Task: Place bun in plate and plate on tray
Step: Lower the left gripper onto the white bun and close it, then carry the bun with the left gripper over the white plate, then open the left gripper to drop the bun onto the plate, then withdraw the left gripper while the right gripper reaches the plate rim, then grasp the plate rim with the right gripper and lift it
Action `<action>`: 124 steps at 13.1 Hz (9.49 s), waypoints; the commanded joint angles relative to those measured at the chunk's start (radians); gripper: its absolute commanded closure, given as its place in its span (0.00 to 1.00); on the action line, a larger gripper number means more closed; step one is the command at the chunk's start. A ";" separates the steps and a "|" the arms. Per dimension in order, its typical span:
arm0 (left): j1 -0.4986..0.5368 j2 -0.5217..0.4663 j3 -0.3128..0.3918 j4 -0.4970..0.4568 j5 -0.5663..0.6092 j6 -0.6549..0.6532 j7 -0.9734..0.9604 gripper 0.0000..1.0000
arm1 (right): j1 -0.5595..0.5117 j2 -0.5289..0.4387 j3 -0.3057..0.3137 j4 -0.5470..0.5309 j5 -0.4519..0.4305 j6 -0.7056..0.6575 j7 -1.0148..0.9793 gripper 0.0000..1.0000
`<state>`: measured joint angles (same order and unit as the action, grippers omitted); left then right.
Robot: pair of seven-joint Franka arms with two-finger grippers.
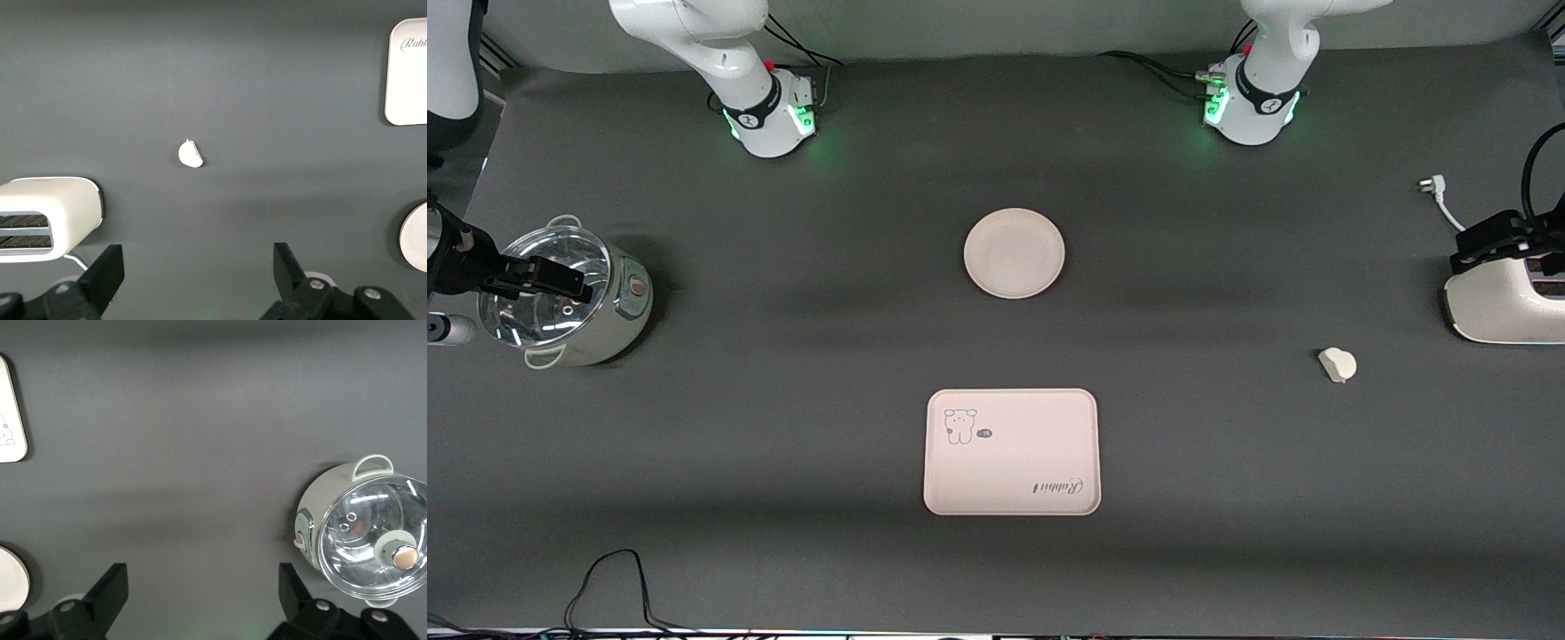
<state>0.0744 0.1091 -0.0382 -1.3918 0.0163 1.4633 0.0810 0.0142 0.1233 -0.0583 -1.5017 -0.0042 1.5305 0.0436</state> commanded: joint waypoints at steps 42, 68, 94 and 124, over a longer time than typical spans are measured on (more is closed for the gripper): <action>-0.621 0.188 -0.181 -0.425 -0.169 0.656 -0.930 1.00 | -0.005 -0.037 -0.006 -0.031 0.001 -0.010 -0.018 0.00; -0.341 -0.090 0.084 -0.431 0.027 0.542 -0.307 0.00 | 0.430 -0.034 0.003 -0.063 0.082 0.077 0.428 0.00; -0.180 -0.135 0.115 -0.265 0.082 0.147 -0.050 0.00 | 0.856 0.232 0.060 -0.821 1.153 1.318 -0.185 0.00; -0.179 -0.138 0.115 -0.253 0.074 0.111 -0.058 0.00 | 0.849 0.263 0.081 -0.746 1.383 1.312 -0.456 1.00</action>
<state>-0.1067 -0.0375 0.0758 -1.6742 0.0963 1.6027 0.0131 0.8685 0.4163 0.0238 -2.2478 1.3571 2.8517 -0.3782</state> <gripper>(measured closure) 0.000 0.960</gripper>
